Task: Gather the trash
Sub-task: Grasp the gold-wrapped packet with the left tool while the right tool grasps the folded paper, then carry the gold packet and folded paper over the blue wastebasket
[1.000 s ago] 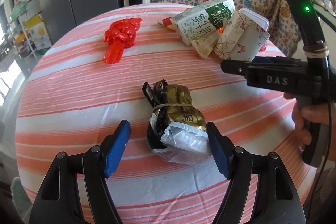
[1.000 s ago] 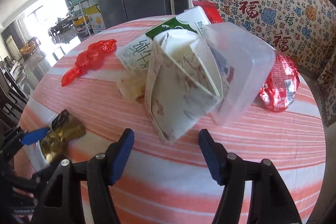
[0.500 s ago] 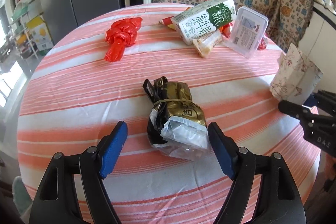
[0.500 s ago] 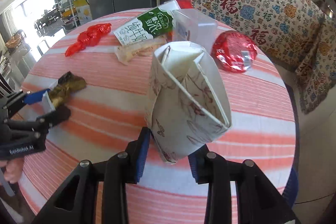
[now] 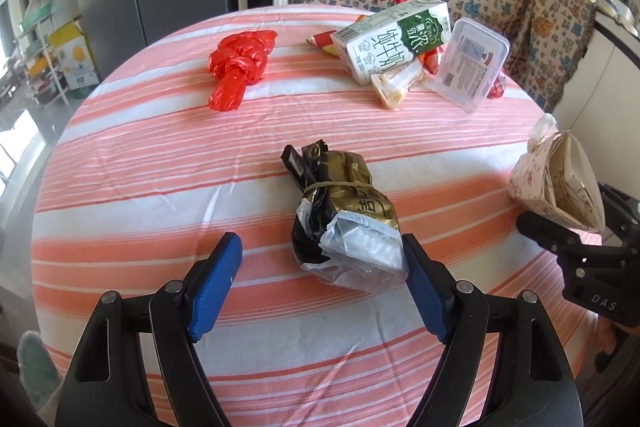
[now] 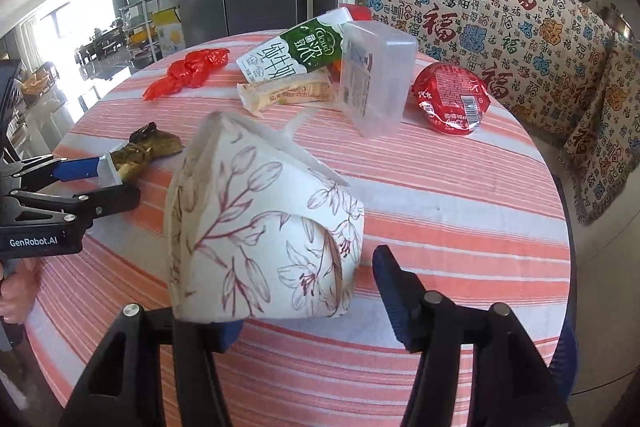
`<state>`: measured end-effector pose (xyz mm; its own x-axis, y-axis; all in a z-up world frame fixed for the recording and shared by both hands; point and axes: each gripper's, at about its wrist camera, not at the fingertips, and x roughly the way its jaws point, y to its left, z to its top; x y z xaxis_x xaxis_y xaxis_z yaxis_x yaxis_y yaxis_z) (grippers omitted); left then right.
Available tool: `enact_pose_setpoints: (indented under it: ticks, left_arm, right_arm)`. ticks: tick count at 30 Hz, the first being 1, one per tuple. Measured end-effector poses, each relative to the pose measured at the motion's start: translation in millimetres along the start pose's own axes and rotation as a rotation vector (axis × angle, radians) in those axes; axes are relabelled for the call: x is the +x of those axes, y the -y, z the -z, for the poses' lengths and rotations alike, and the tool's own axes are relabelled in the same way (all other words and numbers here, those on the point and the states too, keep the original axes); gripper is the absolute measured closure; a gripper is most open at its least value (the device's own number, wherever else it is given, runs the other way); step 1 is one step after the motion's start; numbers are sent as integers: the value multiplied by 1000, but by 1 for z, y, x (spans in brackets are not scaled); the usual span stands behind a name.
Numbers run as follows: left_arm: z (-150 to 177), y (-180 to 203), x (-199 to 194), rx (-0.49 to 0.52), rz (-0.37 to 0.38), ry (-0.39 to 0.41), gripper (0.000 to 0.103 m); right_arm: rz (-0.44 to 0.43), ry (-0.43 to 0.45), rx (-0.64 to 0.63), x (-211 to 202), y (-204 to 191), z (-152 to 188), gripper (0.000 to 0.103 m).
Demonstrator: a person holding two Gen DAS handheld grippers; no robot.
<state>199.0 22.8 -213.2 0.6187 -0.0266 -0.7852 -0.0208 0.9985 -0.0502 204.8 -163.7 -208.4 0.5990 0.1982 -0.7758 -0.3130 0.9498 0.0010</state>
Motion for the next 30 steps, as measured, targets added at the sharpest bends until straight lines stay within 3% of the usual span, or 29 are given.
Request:
enact_pose_setpoints:
  ticks: [7,16,24,25,26,27,30]
  left_arm:
    - [-2,-6,-3,-25,4,4,22]
    - [-2,9,5,35,-18,-9,22]
    - [-10,6,0,16,34,-3,22]
    - [-11,5,2,15,35,-8,25]
    - [-12,4,3,7,41,-13,40]
    - [-13,1,4,-8,63,-26,52]
    - [-14,-4,1,-27,89,-18,58]
  right_arm:
    - [-7,115,15,-26,-3,-8,44]
    - [-31,8,146,5,22,2,44]
    - [28,70,100,-8,8,-2,45]
    - [42,85,88,-11,7,-3,45]
    - [46,94,85,-13,6,-5,48]
    - [38,95,91,-15,7,-6,63]
    - [33,104,128,-23,14,-9,64]
